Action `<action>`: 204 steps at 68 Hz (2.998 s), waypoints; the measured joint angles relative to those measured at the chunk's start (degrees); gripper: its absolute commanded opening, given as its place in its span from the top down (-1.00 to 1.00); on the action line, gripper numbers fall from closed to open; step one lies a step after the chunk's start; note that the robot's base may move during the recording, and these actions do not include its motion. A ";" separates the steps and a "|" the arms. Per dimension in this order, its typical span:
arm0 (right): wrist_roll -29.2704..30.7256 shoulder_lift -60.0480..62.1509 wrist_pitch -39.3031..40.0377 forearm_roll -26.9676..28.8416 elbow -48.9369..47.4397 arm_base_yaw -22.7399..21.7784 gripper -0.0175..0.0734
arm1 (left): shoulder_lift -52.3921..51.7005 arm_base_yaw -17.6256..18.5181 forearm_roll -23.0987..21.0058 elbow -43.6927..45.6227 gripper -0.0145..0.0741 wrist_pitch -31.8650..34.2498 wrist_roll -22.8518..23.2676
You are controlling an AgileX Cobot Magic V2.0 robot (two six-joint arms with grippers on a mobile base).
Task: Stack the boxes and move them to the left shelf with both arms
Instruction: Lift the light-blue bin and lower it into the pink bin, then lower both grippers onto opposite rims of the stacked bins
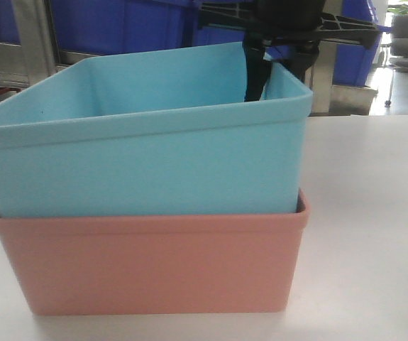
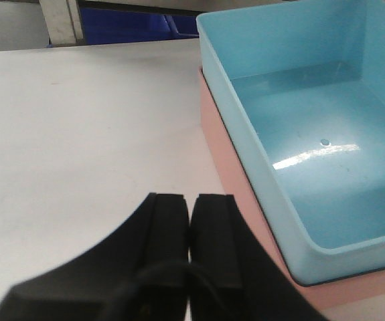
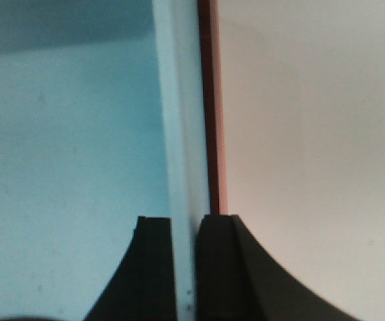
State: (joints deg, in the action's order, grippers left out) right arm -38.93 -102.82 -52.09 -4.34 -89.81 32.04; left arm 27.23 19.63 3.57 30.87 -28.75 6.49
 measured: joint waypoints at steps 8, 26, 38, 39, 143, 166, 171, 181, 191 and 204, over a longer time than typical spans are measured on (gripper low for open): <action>0.00 0.00 -0.97 0.00 0.00 0.00 0.49 | 0.00 0.00 0.00 0.00 0.70 0.00 0.00; 0.12 -0.02 -1.06 -0.09 0.00 0.00 0.49 | 0.00 0.00 0.00 0.00 0.70 0.00 0.00; 1.32 -0.67 -1.06 -0.13 0.00 0.00 0.49 | 0.00 0.00 0.00 0.00 0.70 0.00 0.00; 1.39 -0.70 -1.06 -0.13 0.00 0.00 0.49 | 0.00 0.00 0.00 0.00 0.70 0.00 0.00; 9.38 -0.80 -4.80 0.00 0.00 0.00 -0.73 | 48.04 0.00 -9.10 34.91 -0.58 -18.34 0.00; 9.50 -3.00 -3.66 0.79 0.00 0.00 -0.73 | 61.88 0.00 -13.02 39.29 -0.58 -18.45 0.00; 9.73 -4.62 -3.53 0.79 0.00 0.51 -0.73 | 63.82 0.00 -13.15 39.29 -0.58 -18.09 0.00; 9.96 -6.86 -1.35 1.02 1.71 1.50 -0.73 | 67.19 1.16 -12.90 39.29 -0.58 -15.69 0.00; 10.07 -8.76 -0.46 1.15 2.90 1.65 -0.73 | 70.37 3.10 -12.65 39.42 -0.58 -14.39 0.00; 10.07 -9.22 1.10 0.67 2.95 1.65 -0.73 | 73.67 3.76 -12.76 39.46 -0.50 -12.74 0.00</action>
State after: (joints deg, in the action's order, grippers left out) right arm -28.86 -112.04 -50.99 -3.66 -86.85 33.69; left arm 100.91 23.40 -9.19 70.34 -41.49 6.49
